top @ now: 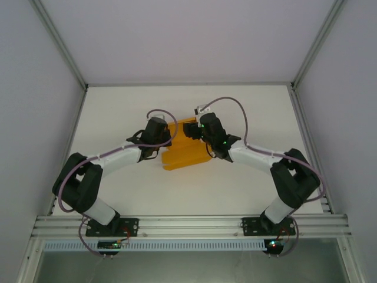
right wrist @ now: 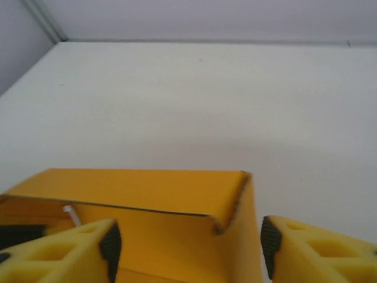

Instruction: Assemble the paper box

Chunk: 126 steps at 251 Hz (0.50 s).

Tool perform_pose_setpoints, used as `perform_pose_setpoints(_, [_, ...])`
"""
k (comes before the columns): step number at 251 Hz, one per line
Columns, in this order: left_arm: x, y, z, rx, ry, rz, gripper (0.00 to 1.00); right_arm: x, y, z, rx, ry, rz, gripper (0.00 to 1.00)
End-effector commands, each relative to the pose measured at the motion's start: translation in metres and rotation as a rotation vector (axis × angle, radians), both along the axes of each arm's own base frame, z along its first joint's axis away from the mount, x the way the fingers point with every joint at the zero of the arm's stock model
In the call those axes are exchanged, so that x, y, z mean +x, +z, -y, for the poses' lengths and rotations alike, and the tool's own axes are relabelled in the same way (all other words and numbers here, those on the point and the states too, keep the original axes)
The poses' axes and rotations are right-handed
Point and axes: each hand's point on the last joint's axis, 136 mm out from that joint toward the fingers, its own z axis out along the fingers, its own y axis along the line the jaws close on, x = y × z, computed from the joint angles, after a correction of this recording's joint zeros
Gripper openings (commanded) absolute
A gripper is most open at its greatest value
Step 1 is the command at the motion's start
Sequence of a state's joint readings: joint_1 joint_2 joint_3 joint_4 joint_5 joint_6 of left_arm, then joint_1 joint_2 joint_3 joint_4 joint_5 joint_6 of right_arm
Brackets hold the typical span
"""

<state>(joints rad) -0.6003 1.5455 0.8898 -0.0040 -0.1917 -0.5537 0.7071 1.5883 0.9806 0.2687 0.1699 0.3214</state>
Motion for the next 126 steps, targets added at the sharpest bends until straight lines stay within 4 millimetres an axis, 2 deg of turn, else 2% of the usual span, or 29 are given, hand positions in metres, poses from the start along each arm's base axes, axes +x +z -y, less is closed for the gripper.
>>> perform_pose_setpoints(1, [0.007, 0.03, 0.007, -0.019, -0.063, 0.07, 0.0, -0.02, 0.012, 0.001, -0.021, 0.076, 0.012, 0.87])
perform_pose_setpoints(6, [0.006, 0.032, 0.009, -0.009, -0.091, 0.074, 0.0, -0.025, 0.015, 0.001, -0.014, 0.093, 0.01, 0.97])
perform_pose_setpoints(9, [0.006, 0.033, 0.011, -0.003, -0.11, 0.078, 0.0, -0.028, 0.016, 0.001, -0.01, 0.101, 0.007, 0.99])
perform_pose_setpoints(32, [0.001, 0.036, 0.019, 0.098, -0.276, 0.077, 0.0, -0.04, 0.029, 0.017, 0.007, 0.09, 0.01, 0.99])
perform_pose_setpoints(55, [-0.01, 0.038, 0.027, 0.197, -0.473, 0.058, 0.0, -0.051, 0.036, 0.047, 0.03, 0.024, -0.022, 0.99])
perform_pose_setpoints(70, [-0.019, 0.038, 0.031, 0.258, -0.599, 0.043, 0.0, -0.06, 0.035, 0.066, 0.037, -0.012, -0.052, 0.99])
perform_pose_setpoints(94, [-0.044, 0.035, 0.042, 0.334, -0.853, 0.011, 0.0, -0.071, 0.032, 0.102, 0.046, -0.086, -0.112, 0.99])
perform_pose_setpoints(113, [-0.064, 0.029, 0.042, 0.423, -1.007, -0.021, 0.0, -0.082, 0.029, 0.124, 0.041, -0.119, -0.143, 0.99])
perform_pose_setpoints(126, [-0.07, 0.025, 0.037, 0.486, -1.055, -0.045, 0.0, -0.088, 0.027, 0.138, 0.036, -0.151, -0.169, 0.99])
